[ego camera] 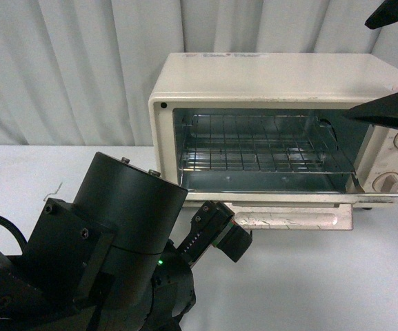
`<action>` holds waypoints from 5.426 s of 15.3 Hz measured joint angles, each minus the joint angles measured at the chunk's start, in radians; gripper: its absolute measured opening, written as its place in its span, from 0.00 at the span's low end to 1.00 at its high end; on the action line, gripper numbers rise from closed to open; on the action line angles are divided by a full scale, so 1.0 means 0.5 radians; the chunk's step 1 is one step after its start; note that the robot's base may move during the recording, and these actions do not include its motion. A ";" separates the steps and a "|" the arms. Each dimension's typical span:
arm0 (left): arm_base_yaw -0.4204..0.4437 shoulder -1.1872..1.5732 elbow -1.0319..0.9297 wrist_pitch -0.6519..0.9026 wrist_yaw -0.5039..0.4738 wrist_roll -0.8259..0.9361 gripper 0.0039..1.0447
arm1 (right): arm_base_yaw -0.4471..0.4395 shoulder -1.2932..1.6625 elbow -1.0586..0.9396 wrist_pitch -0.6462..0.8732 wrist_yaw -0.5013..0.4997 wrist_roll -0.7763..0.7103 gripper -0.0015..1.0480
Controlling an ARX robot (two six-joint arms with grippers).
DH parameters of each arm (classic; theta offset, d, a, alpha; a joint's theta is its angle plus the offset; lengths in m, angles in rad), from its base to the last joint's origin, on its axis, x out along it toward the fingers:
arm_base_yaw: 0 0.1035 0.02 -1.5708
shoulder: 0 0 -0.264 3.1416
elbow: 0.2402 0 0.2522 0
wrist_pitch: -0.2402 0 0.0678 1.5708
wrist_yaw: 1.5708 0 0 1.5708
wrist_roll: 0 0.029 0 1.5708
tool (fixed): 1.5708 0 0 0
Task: Open oven
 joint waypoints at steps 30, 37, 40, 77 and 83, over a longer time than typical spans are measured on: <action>0.000 0.000 -0.004 0.003 -0.003 0.001 0.94 | -0.497 -2.137 -2.013 1.149 0.399 2.084 0.02; 0.000 0.000 -0.004 0.003 -0.003 0.001 0.94 | -0.497 -2.358 -2.013 0.908 0.399 2.084 0.02; 0.000 0.000 -0.004 0.003 -0.003 0.001 0.94 | -0.497 -2.478 -2.013 0.789 0.399 2.084 0.02; 0.546 -1.652 -0.900 0.053 0.282 1.215 0.94 | -0.497 -2.827 -2.012 0.426 0.399 2.085 0.94; 0.483 -1.717 -1.163 0.697 -0.392 1.848 0.76 | -0.497 -2.827 -2.012 0.426 0.393 2.085 0.94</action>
